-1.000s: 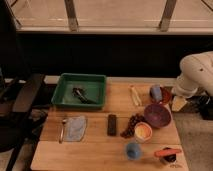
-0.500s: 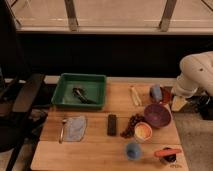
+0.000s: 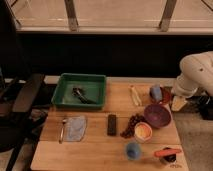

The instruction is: Place sponge in red bowl

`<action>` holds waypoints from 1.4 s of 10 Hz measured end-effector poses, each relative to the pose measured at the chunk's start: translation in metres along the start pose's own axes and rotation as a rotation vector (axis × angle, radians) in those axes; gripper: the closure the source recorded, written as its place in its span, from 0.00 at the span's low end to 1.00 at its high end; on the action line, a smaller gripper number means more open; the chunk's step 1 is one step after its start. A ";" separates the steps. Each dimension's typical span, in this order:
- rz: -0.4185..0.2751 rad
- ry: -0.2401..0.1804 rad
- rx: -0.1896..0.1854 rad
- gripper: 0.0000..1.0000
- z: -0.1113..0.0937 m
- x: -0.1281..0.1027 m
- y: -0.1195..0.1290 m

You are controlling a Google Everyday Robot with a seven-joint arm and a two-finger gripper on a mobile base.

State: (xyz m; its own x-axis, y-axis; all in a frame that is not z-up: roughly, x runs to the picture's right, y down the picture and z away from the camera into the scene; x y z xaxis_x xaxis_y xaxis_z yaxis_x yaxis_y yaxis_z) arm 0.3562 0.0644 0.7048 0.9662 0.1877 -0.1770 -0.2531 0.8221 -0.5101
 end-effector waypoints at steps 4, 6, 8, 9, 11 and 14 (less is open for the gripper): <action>0.000 0.000 0.001 0.35 0.000 0.000 0.000; 0.002 -0.001 0.003 0.35 0.000 0.000 -0.001; 0.056 -0.061 0.033 0.35 -0.002 0.006 -0.012; 0.097 -0.106 0.061 0.35 -0.003 0.009 -0.026; 0.176 -0.194 0.107 0.35 -0.002 0.009 -0.062; 0.341 -0.289 0.168 0.35 0.010 0.011 -0.109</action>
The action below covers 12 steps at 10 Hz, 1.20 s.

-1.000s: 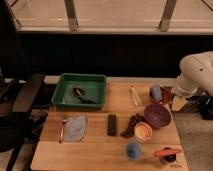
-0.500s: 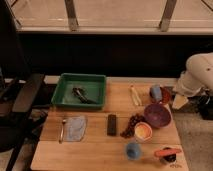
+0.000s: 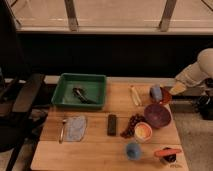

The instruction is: Place sponge in red bowl

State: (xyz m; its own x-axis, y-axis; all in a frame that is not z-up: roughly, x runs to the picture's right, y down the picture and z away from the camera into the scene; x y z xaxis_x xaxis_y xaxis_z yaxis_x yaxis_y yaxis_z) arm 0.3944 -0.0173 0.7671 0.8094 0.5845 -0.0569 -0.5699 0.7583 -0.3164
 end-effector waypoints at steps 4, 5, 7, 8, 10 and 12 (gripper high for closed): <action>0.097 -0.059 -0.029 0.35 0.057 -0.024 -0.028; 0.076 -0.054 -0.043 0.35 0.068 -0.031 -0.021; 0.067 -0.054 -0.044 0.35 0.071 -0.034 -0.019; 0.069 -0.054 -0.043 0.35 0.071 -0.032 -0.019; 0.066 -0.054 -0.045 0.35 0.071 -0.034 -0.018; 0.065 -0.052 -0.050 0.35 0.072 -0.032 -0.016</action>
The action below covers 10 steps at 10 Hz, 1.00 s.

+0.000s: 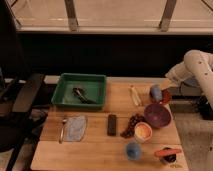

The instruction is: Place sponge in red bowl

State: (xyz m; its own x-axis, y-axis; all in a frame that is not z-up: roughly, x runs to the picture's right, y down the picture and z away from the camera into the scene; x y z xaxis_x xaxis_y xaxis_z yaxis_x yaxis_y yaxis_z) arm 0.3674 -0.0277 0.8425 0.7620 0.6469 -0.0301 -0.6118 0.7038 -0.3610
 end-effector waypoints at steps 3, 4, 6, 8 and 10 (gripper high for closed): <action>0.019 0.009 -0.033 0.35 0.024 0.011 0.015; 0.026 0.007 -0.049 0.35 0.030 0.013 0.020; 0.031 -0.016 -0.030 0.35 0.038 0.012 0.028; 0.041 -0.035 0.062 0.35 0.042 0.012 0.026; 0.051 -0.041 0.077 0.35 0.052 0.008 0.022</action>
State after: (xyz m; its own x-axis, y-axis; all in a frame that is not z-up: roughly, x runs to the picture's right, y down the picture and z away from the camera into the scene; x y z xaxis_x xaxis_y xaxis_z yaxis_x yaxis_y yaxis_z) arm 0.3489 0.0085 0.8827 0.7208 0.6931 -0.0080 -0.6655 0.6888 -0.2877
